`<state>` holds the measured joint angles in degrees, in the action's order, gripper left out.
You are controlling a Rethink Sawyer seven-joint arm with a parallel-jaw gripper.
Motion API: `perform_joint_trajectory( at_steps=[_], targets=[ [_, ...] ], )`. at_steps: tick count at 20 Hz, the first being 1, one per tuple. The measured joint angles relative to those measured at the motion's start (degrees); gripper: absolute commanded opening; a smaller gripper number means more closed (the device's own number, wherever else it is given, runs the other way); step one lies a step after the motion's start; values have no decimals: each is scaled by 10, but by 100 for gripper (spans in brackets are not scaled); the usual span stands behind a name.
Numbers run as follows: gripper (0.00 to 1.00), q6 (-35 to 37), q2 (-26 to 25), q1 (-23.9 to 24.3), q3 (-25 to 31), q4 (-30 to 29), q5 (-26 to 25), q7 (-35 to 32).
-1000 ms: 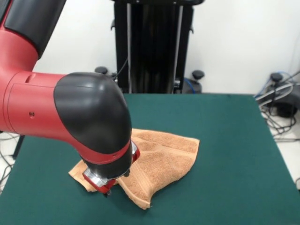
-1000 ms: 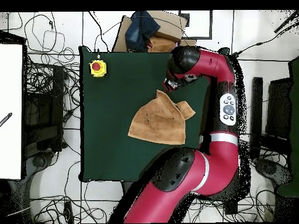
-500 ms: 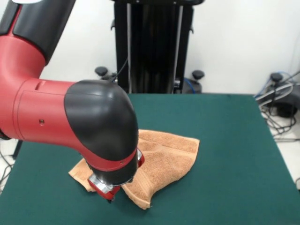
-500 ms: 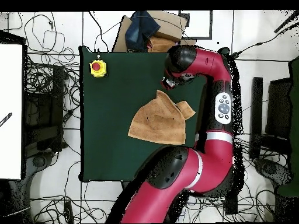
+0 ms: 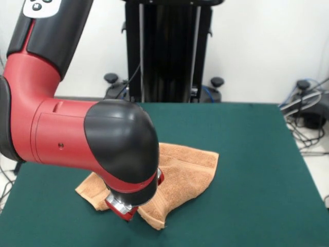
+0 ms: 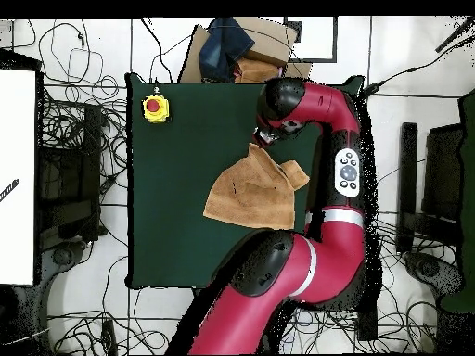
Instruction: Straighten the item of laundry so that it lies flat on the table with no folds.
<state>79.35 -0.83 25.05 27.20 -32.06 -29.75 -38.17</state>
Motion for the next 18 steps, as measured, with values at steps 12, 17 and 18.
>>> perform_joint_trajectory(
  at_steps=[12, 17, 18],
  targets=[
    [100, 0, -9, 0, -19, 0, -3, 0],
    [100, 0, -10, 0, -32, 0, -4, 0],
    [100, 0, -12, 0, -34, 2, -4, 0]
  ],
)
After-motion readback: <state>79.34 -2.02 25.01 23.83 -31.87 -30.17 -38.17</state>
